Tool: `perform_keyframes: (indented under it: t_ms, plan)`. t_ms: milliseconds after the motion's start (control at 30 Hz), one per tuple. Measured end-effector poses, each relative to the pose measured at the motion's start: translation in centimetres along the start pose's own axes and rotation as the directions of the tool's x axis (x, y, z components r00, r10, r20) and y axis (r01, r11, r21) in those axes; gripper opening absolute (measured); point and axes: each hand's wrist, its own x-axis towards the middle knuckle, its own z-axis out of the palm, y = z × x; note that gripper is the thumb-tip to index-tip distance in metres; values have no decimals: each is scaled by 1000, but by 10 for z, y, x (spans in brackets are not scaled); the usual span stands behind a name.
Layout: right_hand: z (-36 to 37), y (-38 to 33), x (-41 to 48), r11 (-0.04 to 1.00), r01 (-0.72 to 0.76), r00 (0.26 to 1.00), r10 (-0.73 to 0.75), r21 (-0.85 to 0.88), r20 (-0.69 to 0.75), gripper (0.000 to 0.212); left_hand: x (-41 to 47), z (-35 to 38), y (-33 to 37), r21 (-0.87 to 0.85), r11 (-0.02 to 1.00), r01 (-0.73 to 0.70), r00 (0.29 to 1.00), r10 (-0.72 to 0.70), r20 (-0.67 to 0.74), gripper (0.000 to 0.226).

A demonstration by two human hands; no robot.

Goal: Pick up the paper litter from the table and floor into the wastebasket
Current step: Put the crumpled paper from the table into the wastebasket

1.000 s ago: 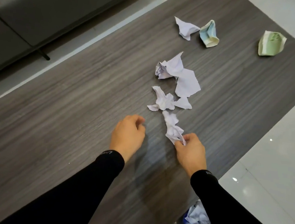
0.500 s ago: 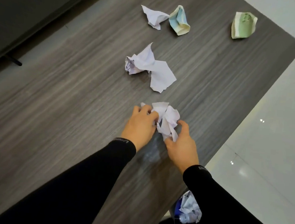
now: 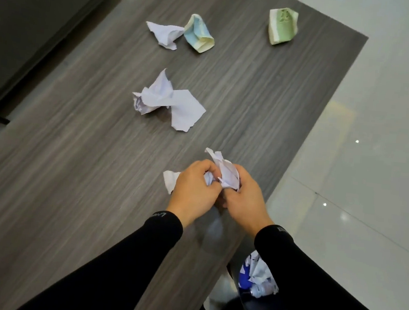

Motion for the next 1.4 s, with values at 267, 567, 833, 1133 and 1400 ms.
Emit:
perform_keyframes:
  t_ms: [267,567,833,1133,1400]
  plan:
    - [-83,36,-63,997,-69,984,71,18,-164,36,-37,79,45,78,995,-59,975,40,220,23]
    - [-121,166,-158,936,-325,906,350,137,-239,37,-112,203,-4,279,960,-34,827,-130,547,24]
    - [-99,275,-166,827,-556,823,562,77,-84,57,-120,249,-88,452,891,-47,710,-288,643,24]
    - [-119,275,-167,783,-617,781,622,77,-54,59,-107,235,-85,615,788,-31,760,-381,527,34]
    - [-145,182,-130,891,-455,880,450,7,-150,44,-85,184,-7,462,887,-30,922,-154,356,21]
